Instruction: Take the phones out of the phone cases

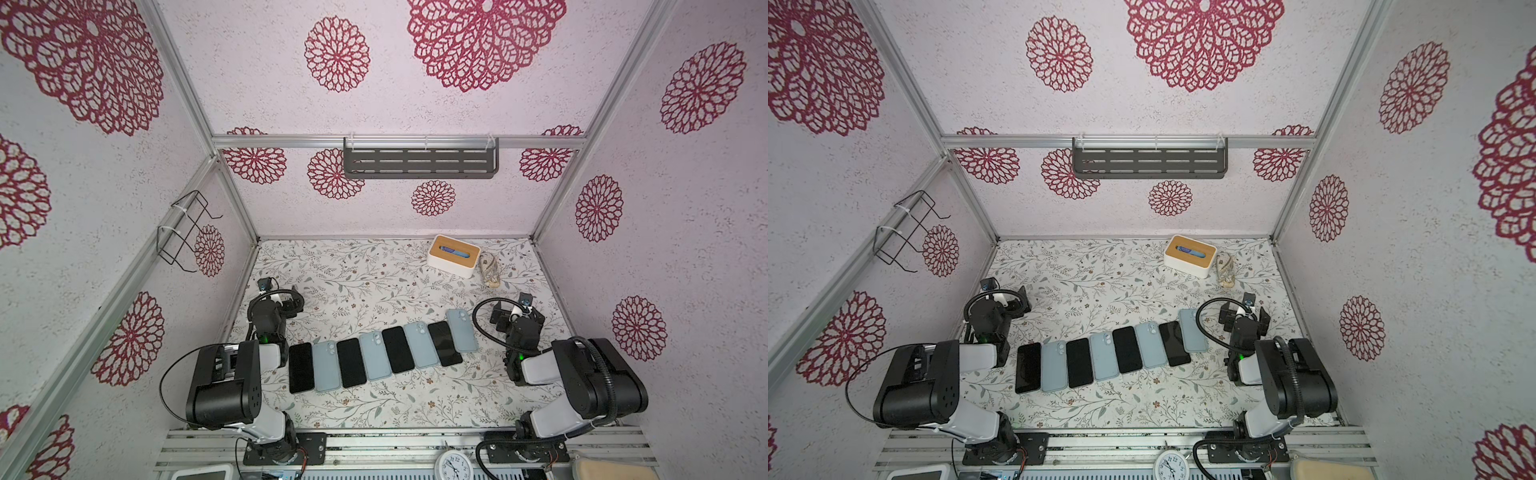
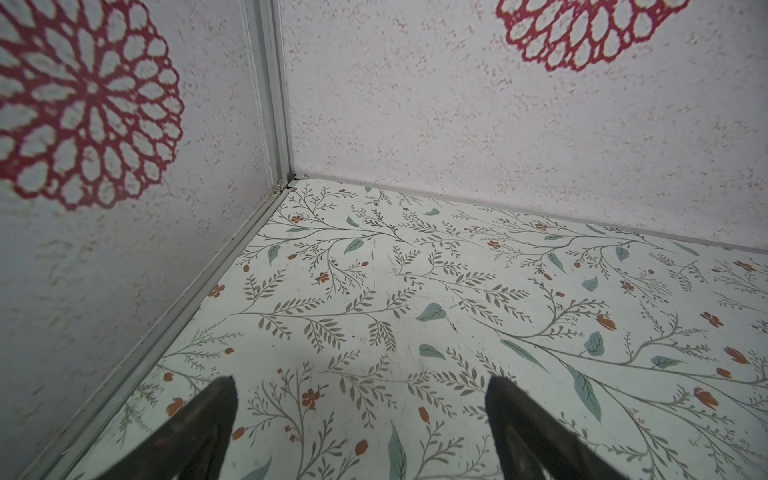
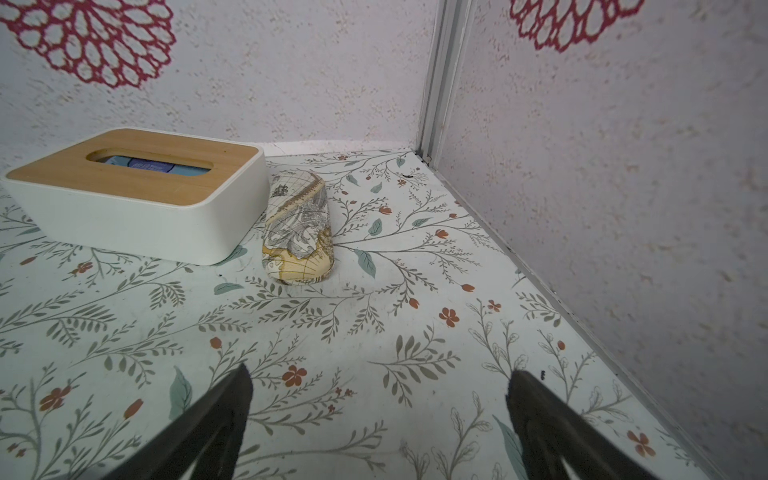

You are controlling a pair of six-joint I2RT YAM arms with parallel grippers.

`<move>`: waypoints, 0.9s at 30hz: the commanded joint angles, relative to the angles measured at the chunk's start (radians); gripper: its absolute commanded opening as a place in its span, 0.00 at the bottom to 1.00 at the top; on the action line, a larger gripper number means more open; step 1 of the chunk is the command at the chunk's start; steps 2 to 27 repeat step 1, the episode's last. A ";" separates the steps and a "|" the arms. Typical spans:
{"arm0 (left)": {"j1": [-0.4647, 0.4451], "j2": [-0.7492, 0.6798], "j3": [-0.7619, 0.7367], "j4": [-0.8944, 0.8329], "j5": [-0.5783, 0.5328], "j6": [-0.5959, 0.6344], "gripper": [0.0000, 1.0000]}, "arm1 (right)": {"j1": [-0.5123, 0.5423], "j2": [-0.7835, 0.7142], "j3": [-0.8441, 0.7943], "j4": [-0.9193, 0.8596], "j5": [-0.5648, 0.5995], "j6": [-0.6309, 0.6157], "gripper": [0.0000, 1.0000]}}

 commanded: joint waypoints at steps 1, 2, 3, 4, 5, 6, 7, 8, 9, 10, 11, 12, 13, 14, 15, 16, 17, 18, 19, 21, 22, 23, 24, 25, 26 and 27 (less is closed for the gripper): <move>0.003 0.007 -0.001 0.000 0.009 -0.005 0.97 | 0.002 -0.009 0.003 0.037 0.033 0.014 0.99; 0.003 0.007 -0.001 0.000 0.009 -0.005 0.97 | 0.002 -0.009 0.003 0.037 0.033 0.014 0.99; 0.003 0.007 -0.001 0.000 0.009 -0.005 0.97 | 0.002 -0.009 0.003 0.037 0.033 0.014 0.99; 0.003 0.007 -0.001 0.000 0.009 -0.005 0.97 | 0.002 -0.009 0.003 0.037 0.033 0.014 0.99; 0.003 0.007 -0.001 0.000 0.009 -0.005 0.97 | 0.002 -0.009 0.003 0.037 0.033 0.014 0.99; 0.003 0.007 -0.001 0.000 0.009 -0.005 0.97 | 0.002 -0.009 0.003 0.037 0.033 0.014 0.99; 0.003 0.007 -0.001 0.000 0.009 -0.005 0.97 | 0.002 -0.009 0.003 0.037 0.033 0.014 0.99; 0.003 0.007 -0.001 0.000 0.009 -0.005 0.97 | 0.002 -0.009 0.003 0.037 0.033 0.014 0.99; 0.003 0.007 -0.001 0.000 0.009 -0.005 0.97 | 0.002 -0.009 0.003 0.037 0.033 0.014 0.99; 0.003 0.007 -0.001 0.000 0.009 -0.005 0.97 | 0.002 -0.009 0.003 0.037 0.033 0.014 0.99; 0.003 0.007 -0.001 0.000 0.009 -0.005 0.97 | 0.002 -0.009 0.003 0.037 0.033 0.014 0.99; 0.003 0.007 -0.001 0.000 0.009 -0.005 0.97 | 0.002 -0.009 0.003 0.037 0.033 0.014 0.99; 0.003 0.007 -0.001 0.000 0.009 -0.005 0.97 | 0.002 -0.009 0.003 0.037 0.033 0.014 0.99; 0.003 0.007 -0.001 0.000 0.009 -0.005 0.97 | 0.002 -0.009 0.003 0.037 0.033 0.014 0.99; 0.003 0.007 -0.001 0.000 0.009 -0.005 0.97 | 0.002 -0.009 0.003 0.037 0.033 0.014 0.99; 0.003 0.007 -0.001 0.000 0.009 -0.005 0.97 | 0.002 -0.009 0.003 0.037 0.033 0.014 0.99; 0.003 0.007 -0.001 0.000 0.009 -0.005 0.97 | 0.002 -0.009 0.003 0.037 0.033 0.014 0.99; 0.003 0.007 -0.001 0.000 0.009 -0.005 0.97 | 0.002 -0.009 0.003 0.037 0.033 0.014 0.99; 0.003 0.007 -0.001 0.000 0.009 -0.005 0.97 | 0.002 -0.009 0.003 0.037 0.033 0.014 0.99; 0.003 0.007 -0.001 0.000 0.009 -0.005 0.97 | 0.002 -0.009 0.003 0.037 0.033 0.014 0.99; 0.003 0.007 -0.001 0.000 0.009 -0.005 0.97 | 0.002 -0.009 0.003 0.037 0.033 0.014 0.99; 0.003 0.007 -0.001 0.000 0.009 -0.005 0.97 | 0.002 -0.009 0.003 0.037 0.033 0.014 0.99; 0.003 0.007 -0.001 0.000 0.009 -0.005 0.97 | 0.002 -0.009 0.003 0.037 0.033 0.014 0.99; 0.003 0.007 -0.001 0.000 0.009 -0.005 0.97 | 0.002 -0.009 0.003 0.037 0.033 0.014 0.99; 0.003 0.007 -0.001 0.000 0.009 -0.005 0.97 | 0.002 -0.009 0.003 0.037 0.033 0.014 0.99; 0.003 0.007 -0.001 0.000 0.009 -0.005 0.97 | 0.002 -0.009 0.003 0.037 0.033 0.014 0.99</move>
